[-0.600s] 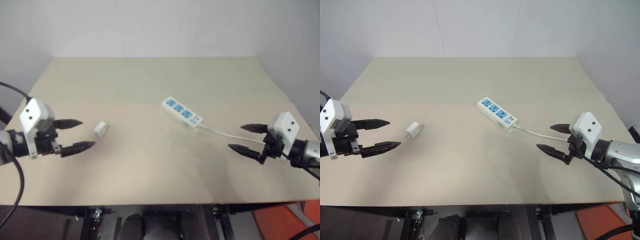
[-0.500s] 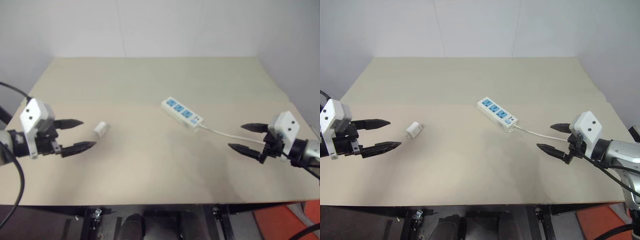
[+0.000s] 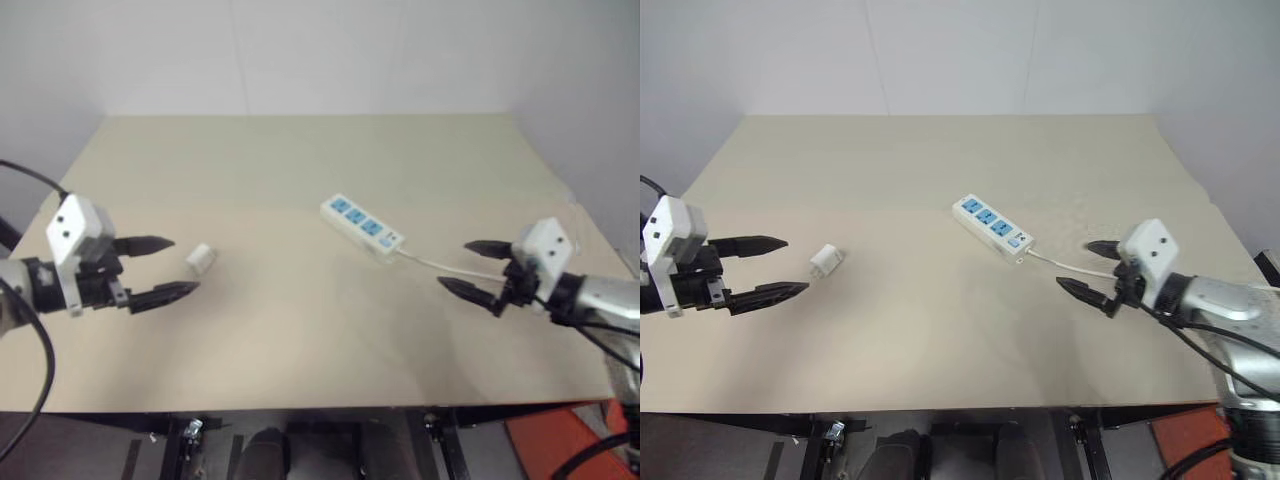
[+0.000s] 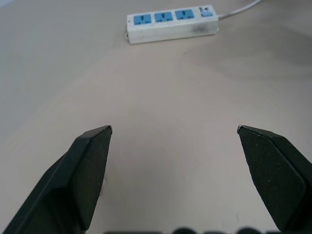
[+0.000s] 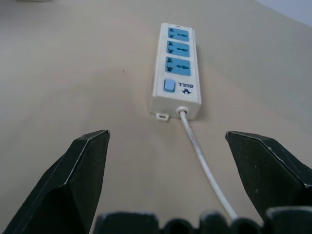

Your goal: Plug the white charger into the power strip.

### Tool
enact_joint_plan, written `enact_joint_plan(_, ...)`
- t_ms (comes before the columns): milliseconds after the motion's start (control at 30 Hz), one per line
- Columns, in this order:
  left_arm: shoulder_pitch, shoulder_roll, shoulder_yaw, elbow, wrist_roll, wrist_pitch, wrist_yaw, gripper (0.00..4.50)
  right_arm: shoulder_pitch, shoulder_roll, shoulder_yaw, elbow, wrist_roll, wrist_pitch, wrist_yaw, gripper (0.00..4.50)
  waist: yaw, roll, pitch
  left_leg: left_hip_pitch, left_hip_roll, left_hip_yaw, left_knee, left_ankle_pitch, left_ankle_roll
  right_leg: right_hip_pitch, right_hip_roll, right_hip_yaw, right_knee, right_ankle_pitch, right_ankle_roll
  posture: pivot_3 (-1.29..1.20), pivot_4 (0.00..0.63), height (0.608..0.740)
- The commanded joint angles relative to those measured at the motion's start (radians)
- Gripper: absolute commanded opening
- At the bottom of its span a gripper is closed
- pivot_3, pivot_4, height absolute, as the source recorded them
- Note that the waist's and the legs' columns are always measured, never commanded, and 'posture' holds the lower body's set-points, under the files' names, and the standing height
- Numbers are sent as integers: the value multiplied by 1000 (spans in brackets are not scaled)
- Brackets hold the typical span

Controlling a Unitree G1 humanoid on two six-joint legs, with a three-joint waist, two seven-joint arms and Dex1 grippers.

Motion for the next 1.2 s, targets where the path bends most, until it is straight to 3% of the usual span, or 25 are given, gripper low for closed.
enact_joint_plan(33, -31, 6, -11, -4, -8, -10, 1, 4500, -73, 45, 51, 79, -67, -72, -46, 4484, 0, 0, 0, 0, 0, 0, 0, 0, 0, 0, 0, 0, 0, 0, 0, 0, 150, 740)
enact_joint_plan(233, -51, 4, -37, 2, -11, -13, 2, 4500, -255, 166, 178, 398, -219, -203, -119, 4484, -7, 0, 0, 0, 0, 1, 0, 0, 0, -1, 0, 1, 1, 0, 0, 0, 150, 740)
enact_joint_plan(600, -39, 0, -32, -13, -18, -11, -1, 4500, -454, 276, 267, 847, -318, -358, -69, 4484, -25, 0, 0, 0, 0, 0, 0, 0, 0, -1, 0, 1, 1, 0, 0, 0, 150, 740)
enact_joint_plan(700, -37, -1, -31, -14, -20, -11, -4, 4500, -490, 288, 276, 932, -324, -380, -27, 3907, -28, 0, 0, 3, 0, 0, -1, 0, 0, 0, 1, 2, 1, 0, 0, 0, 150, 740)
enact_joint_plan(1067, -36, -4, -35, -16, -21, -12, -8, 4500, -478, 272, 284, 909, -324, -444, 91, 213, -26, -3, -2, 7, 0, -1, -1, 0, 0, 2, 1, 4, 2, 0, 0, 0, 150, 740)
enact_joint_plan(1100, -36, -5, -36, -16, -21, -13, -8, 4500, -466, 268, 282, 878, -321, -442, 96, 27, -26, -3, -2, 7, 0, -1, -1, 0, 0, 2, 1, 4, 2, 0, 0, 0, 150, 740)
enact_joint_plan(1200, -37, -6, -40, -13, -20, -15, -10, 4500, -430, 258, 277, 786, -307, -441, 117, 27, -25, -3, -2, 5, 1, -2, -1, 0, 0, 1, 1, 5, 2, 0, 0, 0, 150, 740)
